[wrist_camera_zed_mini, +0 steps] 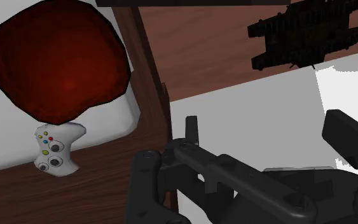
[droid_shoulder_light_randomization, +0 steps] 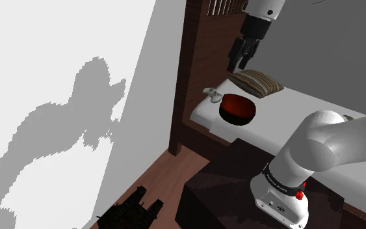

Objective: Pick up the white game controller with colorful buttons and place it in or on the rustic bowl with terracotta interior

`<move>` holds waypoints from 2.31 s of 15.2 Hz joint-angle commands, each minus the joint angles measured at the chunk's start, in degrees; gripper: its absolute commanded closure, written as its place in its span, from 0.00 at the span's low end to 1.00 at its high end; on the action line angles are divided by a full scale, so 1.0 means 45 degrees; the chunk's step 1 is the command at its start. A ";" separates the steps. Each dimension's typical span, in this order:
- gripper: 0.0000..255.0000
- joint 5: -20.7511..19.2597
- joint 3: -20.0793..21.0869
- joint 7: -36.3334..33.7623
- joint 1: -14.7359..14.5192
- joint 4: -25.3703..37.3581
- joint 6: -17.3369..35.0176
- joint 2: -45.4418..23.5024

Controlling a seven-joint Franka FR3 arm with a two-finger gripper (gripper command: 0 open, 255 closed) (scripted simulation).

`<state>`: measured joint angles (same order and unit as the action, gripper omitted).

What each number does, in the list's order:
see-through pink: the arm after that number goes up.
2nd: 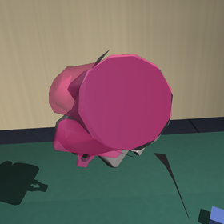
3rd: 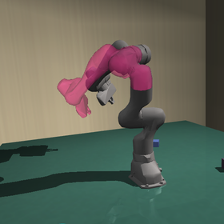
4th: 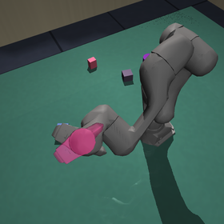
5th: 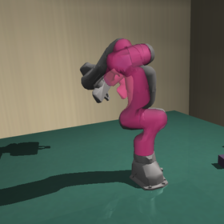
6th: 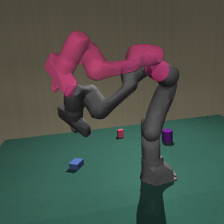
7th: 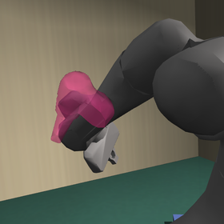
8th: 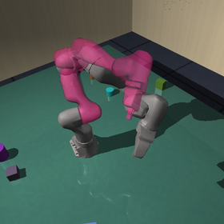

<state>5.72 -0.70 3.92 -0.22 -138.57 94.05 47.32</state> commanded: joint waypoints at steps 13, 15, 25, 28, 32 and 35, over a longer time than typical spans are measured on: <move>0.00 -0.1212 -0.1021 0.0678 0.1015 0.0299 0.3653 -0.4601; 0.00 -0.1363 -0.1195 0.0758 0.1167 0.0549 0.4175 -0.5466; 0.00 -0.1783 -0.2042 0.1132 0.1869 0.2610 0.6187 -0.9956; 0.00 -0.1785 -0.2263 0.1253 0.2091 0.3480 0.6570 -1.1326; 0.00 -0.1713 -0.2513 0.1416 0.2427 0.4819 0.6912 -1.3159; 0.00 -0.1620 -0.2667 0.1530 0.2713 0.5963 0.7037 -1.4540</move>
<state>-1.61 -12.48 10.80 11.65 -113.12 125.47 -16.29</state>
